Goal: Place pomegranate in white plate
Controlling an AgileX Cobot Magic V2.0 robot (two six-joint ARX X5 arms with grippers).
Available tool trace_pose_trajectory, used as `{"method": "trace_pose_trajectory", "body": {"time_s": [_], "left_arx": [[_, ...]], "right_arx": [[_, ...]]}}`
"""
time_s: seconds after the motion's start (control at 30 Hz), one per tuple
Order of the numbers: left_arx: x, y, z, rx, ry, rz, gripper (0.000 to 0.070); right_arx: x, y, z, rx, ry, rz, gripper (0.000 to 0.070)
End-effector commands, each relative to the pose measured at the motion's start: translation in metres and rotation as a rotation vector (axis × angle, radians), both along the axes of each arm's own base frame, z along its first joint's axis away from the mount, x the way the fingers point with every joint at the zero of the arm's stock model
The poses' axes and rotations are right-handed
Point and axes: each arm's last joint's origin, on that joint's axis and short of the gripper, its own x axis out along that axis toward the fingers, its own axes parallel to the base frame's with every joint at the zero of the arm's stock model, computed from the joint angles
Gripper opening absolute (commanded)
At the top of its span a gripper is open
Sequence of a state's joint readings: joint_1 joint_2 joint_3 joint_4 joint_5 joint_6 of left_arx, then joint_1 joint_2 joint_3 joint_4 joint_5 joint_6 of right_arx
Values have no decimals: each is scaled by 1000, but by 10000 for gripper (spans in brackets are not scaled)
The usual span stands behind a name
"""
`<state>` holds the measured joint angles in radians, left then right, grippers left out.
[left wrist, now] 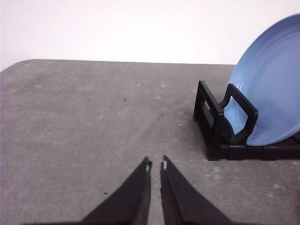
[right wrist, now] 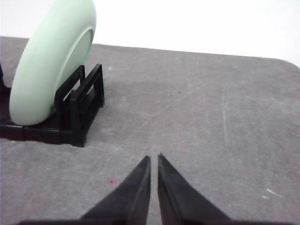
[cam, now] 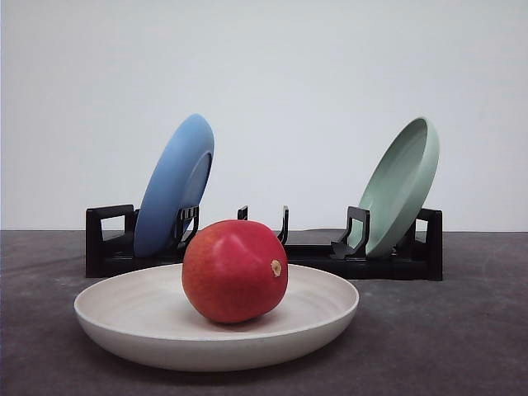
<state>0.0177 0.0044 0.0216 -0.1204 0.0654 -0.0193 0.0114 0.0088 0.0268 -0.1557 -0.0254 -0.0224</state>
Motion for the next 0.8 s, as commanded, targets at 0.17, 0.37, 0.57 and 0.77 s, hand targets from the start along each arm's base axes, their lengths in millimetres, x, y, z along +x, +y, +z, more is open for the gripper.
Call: {"method": "trace_pose_trajectory", "body": {"time_s": [0.17, 0.37, 0.57, 0.77], "left_arx": [[1, 0, -2, -3, -5, 6, 17], [1, 0, -2, -3, -5, 6, 17], [1, 0, -2, -3, -5, 6, 17], [1, 0, -2, -3, -5, 6, 17]], "right_arx": [[1, -1, -5, 5, 11, -7, 23], [1, -1, -5, 15, 13, -8, 23], [1, -1, -5, 15, 13, -8, 23], [1, -1, -5, 15, 13, -8, 23]]}}
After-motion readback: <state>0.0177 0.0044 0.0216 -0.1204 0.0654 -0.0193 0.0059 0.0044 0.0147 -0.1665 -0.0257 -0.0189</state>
